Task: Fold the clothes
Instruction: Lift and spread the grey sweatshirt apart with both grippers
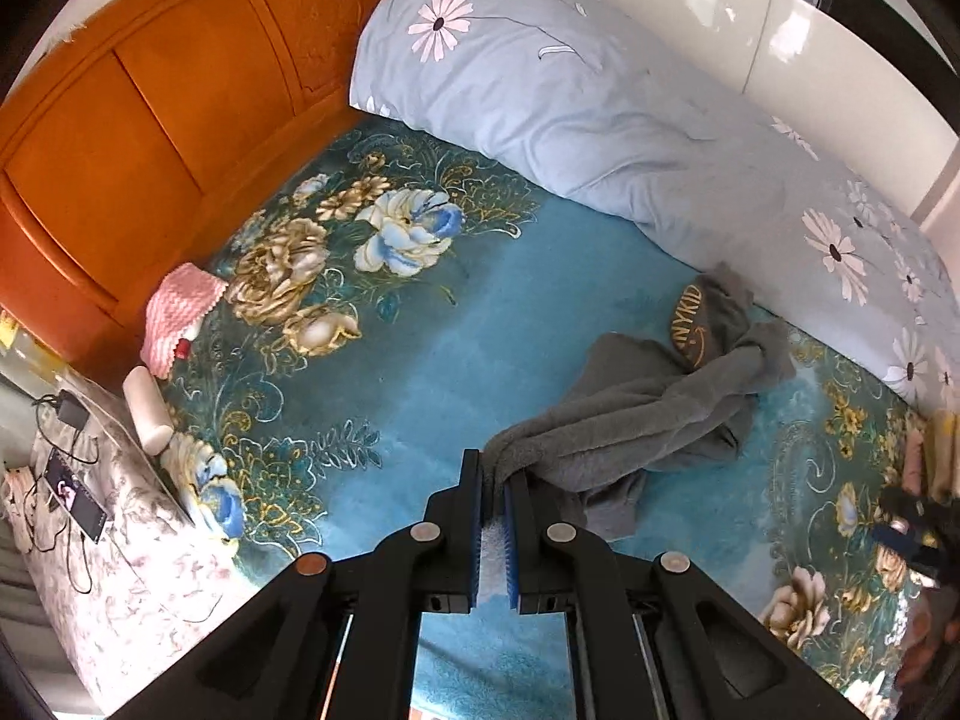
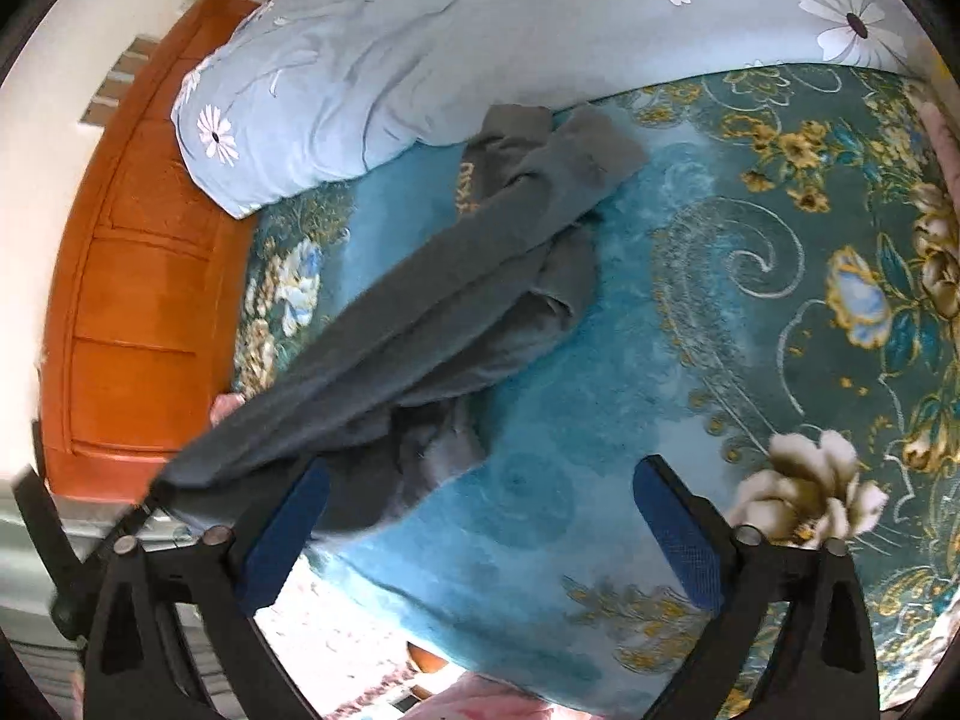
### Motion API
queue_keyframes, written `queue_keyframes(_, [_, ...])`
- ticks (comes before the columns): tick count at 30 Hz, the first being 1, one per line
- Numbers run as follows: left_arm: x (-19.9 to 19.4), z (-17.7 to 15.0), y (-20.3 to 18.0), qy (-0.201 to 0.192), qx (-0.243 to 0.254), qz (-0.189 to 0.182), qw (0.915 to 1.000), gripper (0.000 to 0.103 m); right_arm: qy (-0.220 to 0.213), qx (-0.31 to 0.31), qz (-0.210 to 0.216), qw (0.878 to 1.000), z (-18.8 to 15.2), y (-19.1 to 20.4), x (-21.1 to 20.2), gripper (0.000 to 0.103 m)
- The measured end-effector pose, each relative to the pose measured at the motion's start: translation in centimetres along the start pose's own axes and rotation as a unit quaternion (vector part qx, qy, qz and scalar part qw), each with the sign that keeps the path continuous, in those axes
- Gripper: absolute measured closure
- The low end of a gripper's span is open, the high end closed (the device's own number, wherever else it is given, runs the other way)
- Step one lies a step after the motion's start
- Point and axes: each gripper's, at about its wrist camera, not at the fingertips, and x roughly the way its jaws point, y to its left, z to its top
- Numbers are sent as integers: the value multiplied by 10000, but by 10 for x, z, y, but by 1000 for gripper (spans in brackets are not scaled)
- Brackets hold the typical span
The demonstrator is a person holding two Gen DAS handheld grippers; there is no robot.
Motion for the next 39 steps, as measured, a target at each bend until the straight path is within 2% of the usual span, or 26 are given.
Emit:
queue_keyframes(2, [11,6,5,27,23,-114,9999,97,-3,201,-83,9998,12,4,8,34])
queue_keyframes(3, [18,10,8,57,41,-182,9998,97,-17,274,-105,9996,16,6,11,35])
queue_keyframes(5, [32,19,14,130,86,-326,9993,97,-69,429,-117,9990,27,12,18,46])
queue_keyframes(7, [47,27,23,213,88,-447,9987,97,-121,604,-180,9979,37,17,28,73])
queue_keyframes(10, [68,36,39,380,27,-604,9975,97,-203,950,-254,9949,50,22,47,89])
queue_keyframes(12, [84,41,52,530,-17,-696,9962,97,-288,1225,-254,9917,58,26,61,93])
queue_keyframes(19, [128,42,86,935,-88,-848,9920,97,-418,1681,-565,9833,90,28,102,93])
queue_keyframes(25, [150,35,101,1215,-131,-770,9895,96,-268,2092,-1056,9718,114,-3,134,92])
queue_keyframes(31, [162,27,111,1458,-275,-598,9871,96,-276,2613,-1186,9575,132,-42,162,91])
queue_keyframes(32, [163,26,111,1490,-279,-571,9868,96,-289,2698,-1186,9552,135,-47,166,88])
queue_keyframes(33, [164,25,110,1518,-280,-543,9865,96,-304,2807,-1172,9521,137,-52,169,77])
queue_keyframes(34, [165,25,110,1545,-278,-516,9863,96,-318,2916,-1157,9490,139,-57,172,71])
queue_keyframes(35, [165,25,110,1575,-279,-484,9859,96,-333,3024,-1143,9457,142,-62,176,59])
queue_keyframes(36, [166,25,109,1596,-282,-457,9857,96,-342,3099,-1125,9435,143,-66,178,56])
queue_keyframes(39, [165,27,107,1629,-259,-385,9855,96,-312,3291,-1086,9375,146,-78,185,56])
